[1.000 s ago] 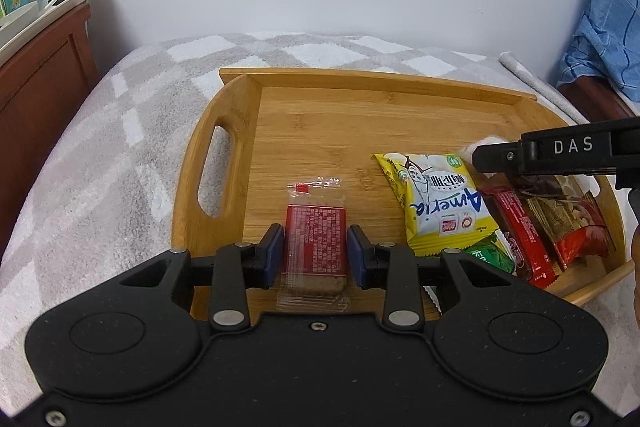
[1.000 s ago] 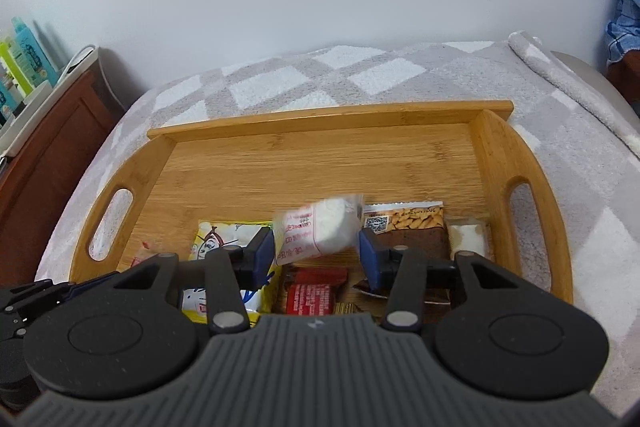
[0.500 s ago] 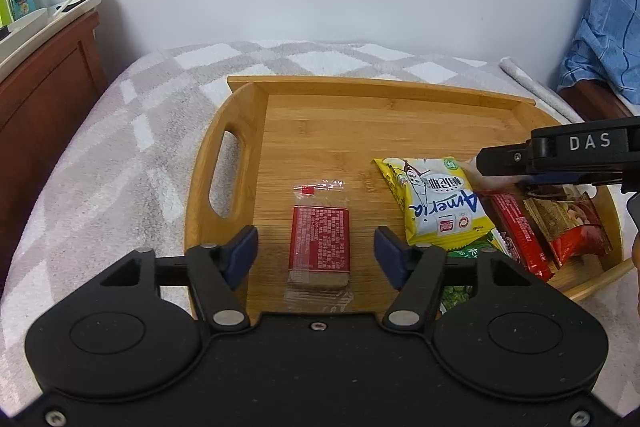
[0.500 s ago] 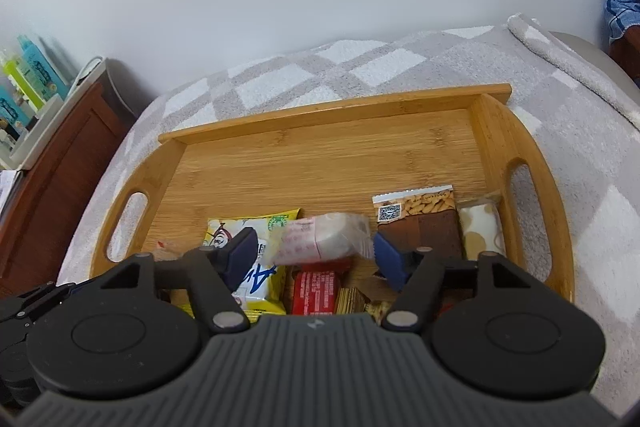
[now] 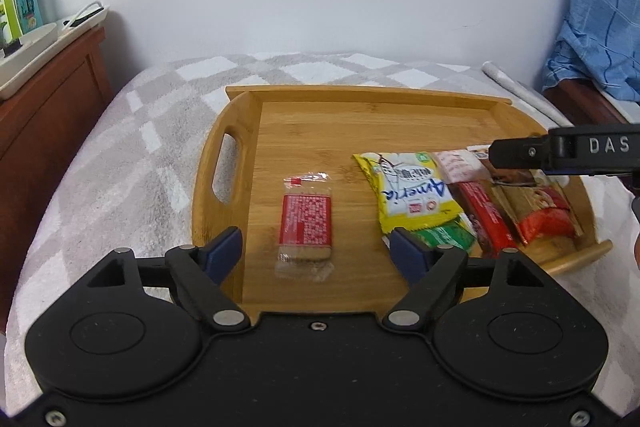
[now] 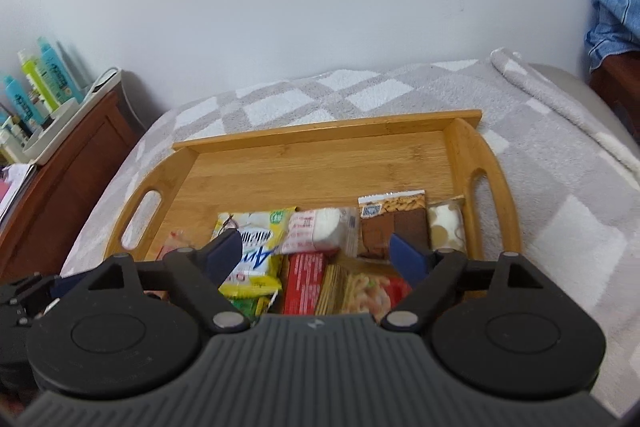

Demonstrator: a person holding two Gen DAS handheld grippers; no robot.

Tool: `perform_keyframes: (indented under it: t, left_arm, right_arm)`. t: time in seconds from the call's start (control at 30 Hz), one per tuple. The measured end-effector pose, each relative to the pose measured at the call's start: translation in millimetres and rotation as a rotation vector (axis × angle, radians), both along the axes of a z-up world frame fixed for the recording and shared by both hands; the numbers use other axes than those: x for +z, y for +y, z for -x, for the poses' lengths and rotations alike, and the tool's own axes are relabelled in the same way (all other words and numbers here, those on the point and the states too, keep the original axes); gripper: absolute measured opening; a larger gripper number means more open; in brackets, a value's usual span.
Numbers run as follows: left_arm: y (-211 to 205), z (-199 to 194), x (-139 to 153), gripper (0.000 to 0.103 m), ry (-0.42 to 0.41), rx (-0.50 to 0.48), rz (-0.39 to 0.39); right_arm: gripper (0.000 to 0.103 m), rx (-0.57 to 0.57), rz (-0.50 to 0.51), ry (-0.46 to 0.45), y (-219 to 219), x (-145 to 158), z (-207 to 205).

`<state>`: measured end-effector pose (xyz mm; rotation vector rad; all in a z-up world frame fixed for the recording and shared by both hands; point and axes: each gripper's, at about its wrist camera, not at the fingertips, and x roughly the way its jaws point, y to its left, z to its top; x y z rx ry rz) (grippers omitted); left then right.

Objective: Organize snacks
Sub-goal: 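Move both tools back over the remaining snacks on the blanket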

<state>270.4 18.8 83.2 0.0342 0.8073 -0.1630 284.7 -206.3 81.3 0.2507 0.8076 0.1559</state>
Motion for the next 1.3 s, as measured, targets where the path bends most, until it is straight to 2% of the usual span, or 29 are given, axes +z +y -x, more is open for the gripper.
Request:
perform_keyframes:
  t: [0.27, 0.43, 0.63, 0.87, 0.97, 1.3]
  left_arm:
    - [-1, 29, 15, 0.085, -0.023, -0.008, 0.018]
    - [-2, 52, 24, 0.088, -0.051, -0.022, 0.025]
    - [-3, 81, 29, 0.092, -0.069, -0.045, 0.048]
    - [-7, 112, 25, 0.094, -0.086, -0.072, 0.017]
    - [-6, 125, 19, 0.099, -0.1, -0.089, 0.03]
    - [-8, 162, -4, 0.1, -0.117, -0.094, 0.014]
  right_arm:
    - [0.095, 0.021, 0.009, -0.068, -4, 10, 46]
    - [0.103, 0.038, 0.015, -0.129, -5, 15, 77]
    - [0.103, 0.052, 0.056, -0.188, -6, 18, 110]
    - [0.103, 0.049, 0.091, -0.225, -10, 12, 140]
    - [0.103, 0.048, 0.097, -0.233, -12, 5, 151]
    - [0.103, 0.029, 0.149, -0.227, -8, -21, 174]
